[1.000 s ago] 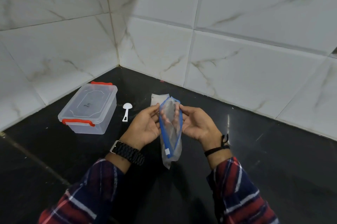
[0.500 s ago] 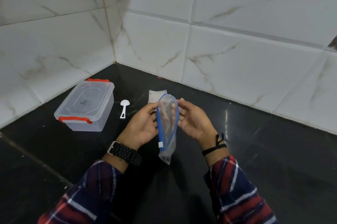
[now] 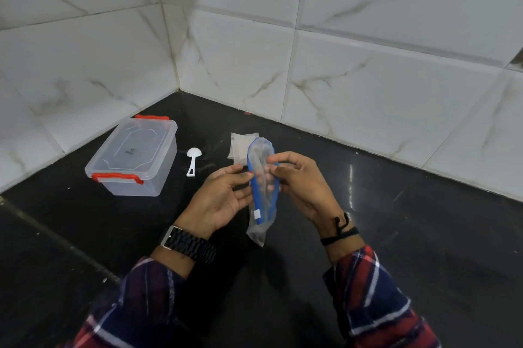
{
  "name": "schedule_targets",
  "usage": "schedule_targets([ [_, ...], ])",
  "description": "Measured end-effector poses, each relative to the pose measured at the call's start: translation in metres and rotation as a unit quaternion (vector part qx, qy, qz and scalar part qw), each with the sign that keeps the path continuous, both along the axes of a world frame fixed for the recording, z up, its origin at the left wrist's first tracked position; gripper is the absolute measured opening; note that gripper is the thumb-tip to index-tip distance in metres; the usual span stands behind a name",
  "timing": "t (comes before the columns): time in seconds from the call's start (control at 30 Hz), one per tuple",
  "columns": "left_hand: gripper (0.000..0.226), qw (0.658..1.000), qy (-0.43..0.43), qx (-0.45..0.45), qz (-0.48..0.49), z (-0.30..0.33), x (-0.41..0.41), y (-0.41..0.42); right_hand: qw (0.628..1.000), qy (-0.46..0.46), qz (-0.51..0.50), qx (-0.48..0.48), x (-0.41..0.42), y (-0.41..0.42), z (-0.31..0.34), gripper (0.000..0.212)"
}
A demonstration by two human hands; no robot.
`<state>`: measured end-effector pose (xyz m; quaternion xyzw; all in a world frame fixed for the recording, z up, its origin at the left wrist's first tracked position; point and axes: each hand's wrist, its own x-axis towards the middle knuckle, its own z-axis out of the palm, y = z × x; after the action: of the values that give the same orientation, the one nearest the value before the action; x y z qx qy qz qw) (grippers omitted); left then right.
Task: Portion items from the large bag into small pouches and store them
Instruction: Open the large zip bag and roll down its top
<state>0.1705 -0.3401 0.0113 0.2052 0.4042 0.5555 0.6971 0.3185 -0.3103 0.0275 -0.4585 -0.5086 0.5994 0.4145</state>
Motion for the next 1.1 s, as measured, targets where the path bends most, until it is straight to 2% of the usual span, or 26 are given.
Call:
schedule_targets([
  [0.07, 0.021, 0.999, -0.040, -0.014, 0.017, 0.001, 0.000, 0.000, 0.998, 0.049, -0.014, -0.029, -0.002, -0.001, -0.001, 0.018],
  [0.13, 0.028, 0.991, -0.127, -0.017, 0.035, -0.002, -0.002, 0.001, 0.982, 0.160, -0.027, -0.100, 0.000, 0.000, -0.001, 0.022],
  [0.23, 0.026, 0.977, -0.196, -0.033, 0.075, -0.008, -0.006, 0.001, 0.902, 0.352, -0.023, -0.248, 0.009, 0.005, -0.007, 0.032],
  [0.3, 0.023, 0.980, -0.177, -0.045, 0.074, -0.009, -0.005, -0.002, 0.873, 0.387, -0.041, -0.293, 0.014, 0.007, -0.013, 0.035],
  [0.37, 0.019, 0.990, -0.128, -0.043, 0.038, -0.008, -0.001, -0.004, 0.884, 0.366, -0.042, -0.287, 0.014, 0.005, -0.017, 0.034],
  [0.47, 0.015, 1.000, -0.002, -0.018, -0.015, -0.007, 0.006, -0.006, 0.934, 0.284, -0.016, -0.218, 0.011, 0.000, -0.015, 0.028],
  [0.53, 0.018, 0.999, 0.049, 0.006, -0.009, -0.006, 0.009, -0.009, 0.972, 0.181, -0.023, -0.146, 0.010, -0.006, -0.012, 0.016],
  [0.6, 0.020, 0.997, 0.075, 0.036, 0.007, -0.006, 0.011, -0.012, 0.997, 0.032, -0.027, -0.066, 0.012, -0.013, -0.008, 0.009],
  [0.67, 0.019, 0.993, 0.093, 0.062, 0.028, -0.005, 0.011, -0.014, 0.995, -0.097, -0.012, 0.008, 0.015, -0.018, -0.005, 0.013],
  [0.7, 0.016, 0.991, 0.105, 0.071, 0.035, -0.005, 0.011, -0.016, 0.991, -0.127, -0.002, 0.027, 0.017, -0.020, -0.004, 0.013],
  [0.77, 0.014, 0.983, 0.160, 0.082, 0.022, -0.002, 0.011, -0.021, 0.993, -0.118, 0.013, 0.027, 0.019, -0.023, -0.002, 0.015],
  [0.87, 0.027, 0.971, 0.218, 0.084, -0.046, 0.000, 0.013, -0.029, 0.999, -0.048, 0.025, -0.008, 0.020, -0.028, 0.000, 0.017],
  [1.0, 0.044, 0.980, 0.175, 0.077, -0.050, -0.002, 0.014, -0.035, 0.995, 0.038, 0.047, -0.075, 0.022, -0.031, 0.000, 0.022],
  [1.1, 0.040, 0.988, 0.132, 0.074, 0.004, -0.004, 0.014, -0.036, 0.988, 0.104, 0.041, -0.109, 0.023, -0.033, -0.001, 0.031],
])
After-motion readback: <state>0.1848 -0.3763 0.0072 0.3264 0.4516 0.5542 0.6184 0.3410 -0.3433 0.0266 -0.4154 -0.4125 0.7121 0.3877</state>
